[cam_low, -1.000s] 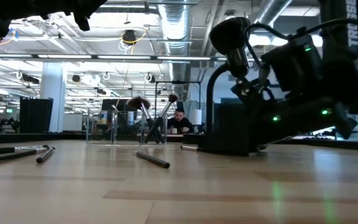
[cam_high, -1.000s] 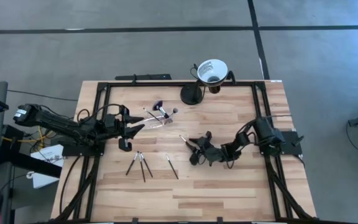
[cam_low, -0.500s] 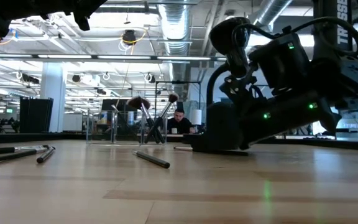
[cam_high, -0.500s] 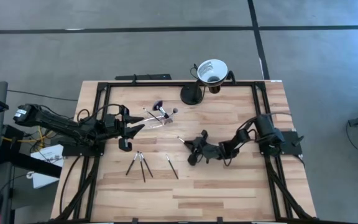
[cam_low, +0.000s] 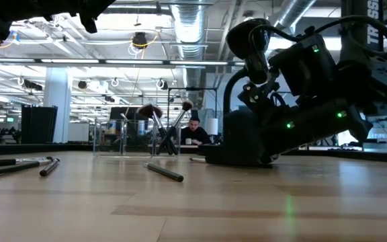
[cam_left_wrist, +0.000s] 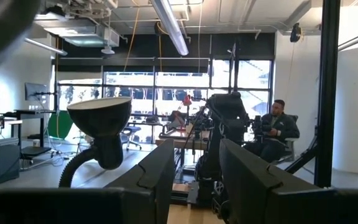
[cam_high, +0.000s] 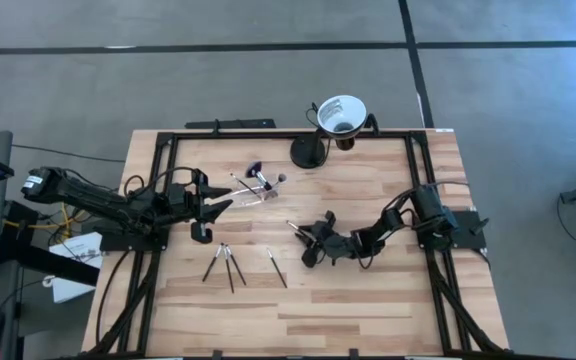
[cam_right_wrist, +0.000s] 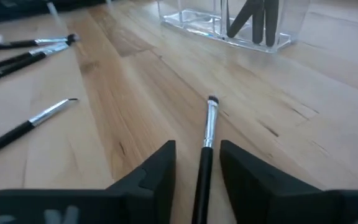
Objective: Put items in baskets/containers
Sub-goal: Put the black eyeshadow brush into the transparent organizer
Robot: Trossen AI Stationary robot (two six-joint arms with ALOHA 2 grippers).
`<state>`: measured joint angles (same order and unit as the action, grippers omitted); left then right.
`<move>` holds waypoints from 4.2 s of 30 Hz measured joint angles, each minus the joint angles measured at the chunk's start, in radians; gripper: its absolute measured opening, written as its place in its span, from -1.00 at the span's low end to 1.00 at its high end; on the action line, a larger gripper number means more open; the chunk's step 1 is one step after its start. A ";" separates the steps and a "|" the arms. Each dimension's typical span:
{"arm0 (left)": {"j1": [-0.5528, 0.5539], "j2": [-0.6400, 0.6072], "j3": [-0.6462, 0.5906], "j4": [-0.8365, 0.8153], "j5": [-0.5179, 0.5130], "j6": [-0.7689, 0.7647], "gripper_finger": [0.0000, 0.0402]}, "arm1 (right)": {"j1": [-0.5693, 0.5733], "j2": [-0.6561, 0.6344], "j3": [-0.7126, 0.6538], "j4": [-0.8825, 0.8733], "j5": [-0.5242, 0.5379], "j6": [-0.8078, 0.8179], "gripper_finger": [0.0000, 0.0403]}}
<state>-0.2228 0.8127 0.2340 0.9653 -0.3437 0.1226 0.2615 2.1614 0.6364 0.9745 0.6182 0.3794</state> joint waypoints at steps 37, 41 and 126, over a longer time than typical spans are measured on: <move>0.040 0.236 0.000 -0.090 0.068 -0.257 -0.37 | -0.020 0.006 0.014 0.528 0.041 -0.206 -0.97; 0.048 0.371 0.000 -0.085 0.068 -0.402 -0.37 | -0.033 0.000 0.024 0.593 -0.037 -0.198 -0.93; 0.105 0.173 0.002 -0.049 -0.024 -0.254 -0.96 | -0.220 -0.112 0.080 0.521 -0.456 -0.309 0.13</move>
<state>-0.1174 0.9860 0.2356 0.9158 -0.3679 -0.1314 0.0414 2.0495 0.7161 1.4956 0.1623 0.0700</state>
